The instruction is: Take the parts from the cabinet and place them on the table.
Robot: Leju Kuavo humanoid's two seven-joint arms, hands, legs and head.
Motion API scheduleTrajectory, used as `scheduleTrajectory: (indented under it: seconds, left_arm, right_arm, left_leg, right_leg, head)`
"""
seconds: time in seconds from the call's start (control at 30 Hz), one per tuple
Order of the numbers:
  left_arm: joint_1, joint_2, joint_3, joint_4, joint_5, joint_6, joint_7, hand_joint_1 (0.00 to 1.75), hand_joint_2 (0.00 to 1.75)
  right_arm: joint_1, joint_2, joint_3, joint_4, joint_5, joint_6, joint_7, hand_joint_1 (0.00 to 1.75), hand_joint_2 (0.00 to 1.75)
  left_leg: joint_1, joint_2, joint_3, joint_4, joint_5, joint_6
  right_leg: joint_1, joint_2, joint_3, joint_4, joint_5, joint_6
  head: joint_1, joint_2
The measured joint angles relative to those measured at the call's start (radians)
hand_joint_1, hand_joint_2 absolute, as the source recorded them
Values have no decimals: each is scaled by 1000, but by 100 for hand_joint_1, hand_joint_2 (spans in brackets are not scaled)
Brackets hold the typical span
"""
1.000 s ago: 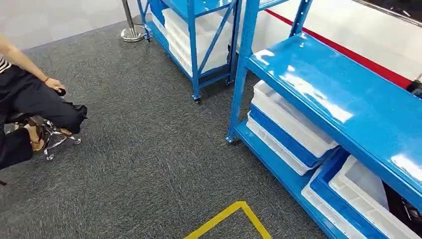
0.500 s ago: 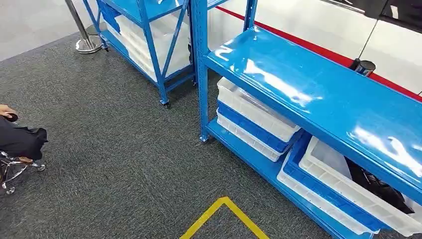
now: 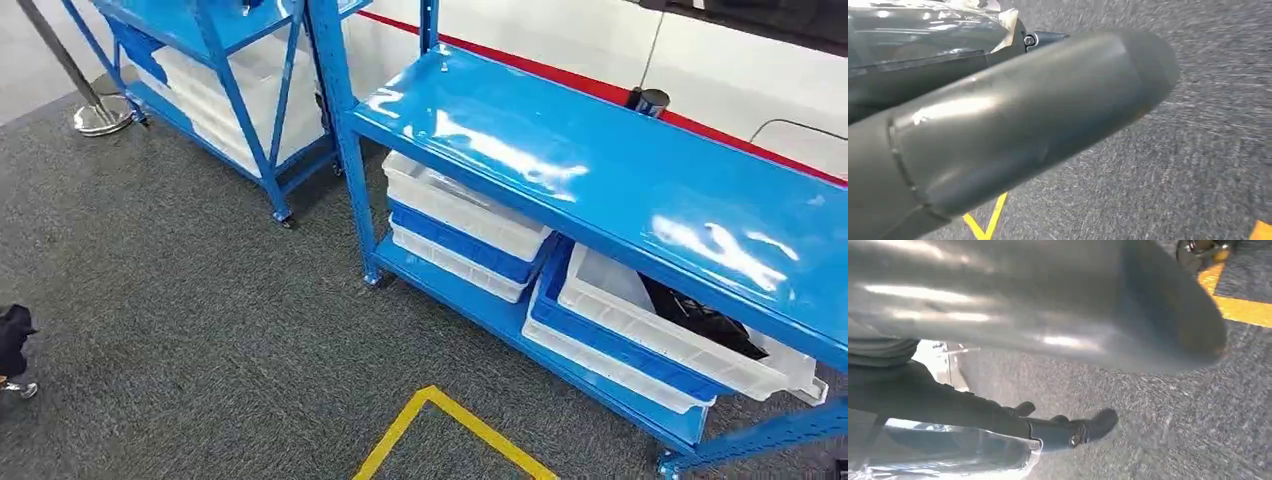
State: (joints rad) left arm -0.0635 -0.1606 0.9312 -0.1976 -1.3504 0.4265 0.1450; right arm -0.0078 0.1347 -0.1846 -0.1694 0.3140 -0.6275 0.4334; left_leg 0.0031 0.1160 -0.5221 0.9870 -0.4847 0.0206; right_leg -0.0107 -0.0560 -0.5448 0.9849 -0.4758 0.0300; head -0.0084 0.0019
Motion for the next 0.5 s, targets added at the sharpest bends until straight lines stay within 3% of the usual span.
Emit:
scheduleTrajectory:
  seconds: [0.07,0.1,0.13,0.17,0.23,0.27,0.3,0.37,0.4,0.43,0.5]
  left_arm:
    - [-5,-2,0,0,3,1,0,0,0]
    - [-6,0,0,0,3,1,0,0,0]
    - [-5,0,0,0,3,2,0,0,0]
    - [-3,0,-1,0,6,2,0,0,0]
    - [2,0,-1,0,8,2,0,0,0]
    - [3,0,-1,0,9,2,0,0,0]
    - [4,1,-1,0,9,2,0,0,0]
    - [3,1,-1,0,9,2,0,0,0]
    - [4,2,-1,0,9,2,-2,0,0]
    - [4,3,-1,0,9,2,-3,0,0]
    - [4,3,-2,0,8,2,-5,0,0]
  right_arm:
    - [3,-2,-1,0,0,0,0,0,0]
    - [4,-1,-1,0,0,0,0,0,0]
    - [3,-1,-1,0,1,0,0,0,0]
    - [2,-1,-2,0,1,0,0,0,0]
    - [1,1,-2,0,2,0,-1,0,0]
    - [2,0,-2,0,2,0,-1,0,0]
    - [3,-1,-2,0,2,1,-1,0,0]
    - [3,-1,-3,0,2,1,-1,0,0]
    - [2,0,-3,0,2,1,-1,0,0]
    - [0,1,-3,0,2,0,-1,0,0]
    - [-2,0,-5,0,0,0,-1,0,0]
  left_leg:
    - [5,19,9,-5,-2,-14]
    - [14,-26,5,11,-15,-23]
    - [17,-76,-12,51,-47,-26]
    - [17,-102,-45,125,-93,-30]
    - [17,-115,-125,288,-159,-34]
    - [17,-115,-144,320,-158,-33]
    - [17,-115,-140,301,-132,-31]
    - [17,-128,-73,149,-35,-23]
    - [18,-156,-33,63,6,-18]
    - [18,-207,-12,17,3,-12]
    - [14,-183,-15,12,4,-9]
  right_leg:
    - [2,21,1,-7,4,-13]
    - [-7,33,15,-11,10,-21]
    - [-8,39,14,-10,12,-27]
    - [-8,51,13,-10,14,-29]
    - [-4,77,10,-8,14,-29]
    - [-2,90,9,-7,14,-29]
    - [-2,104,11,-6,14,-29]
    - [-2,133,14,-4,14,-29]
    - [-2,146,15,-3,14,-28]
    - [3,155,12,-1,13,-26]
    - [2,175,1,0,16,-16]
  head:
    - [2,0]
    - [-1,0]
    - [-6,0]
    - [-9,0]
    - [-10,0]
    - [-10,0]
    - [-10,0]
    - [-10,0]
    - [-10,0]
    - [-9,0]
    - [-8,0]
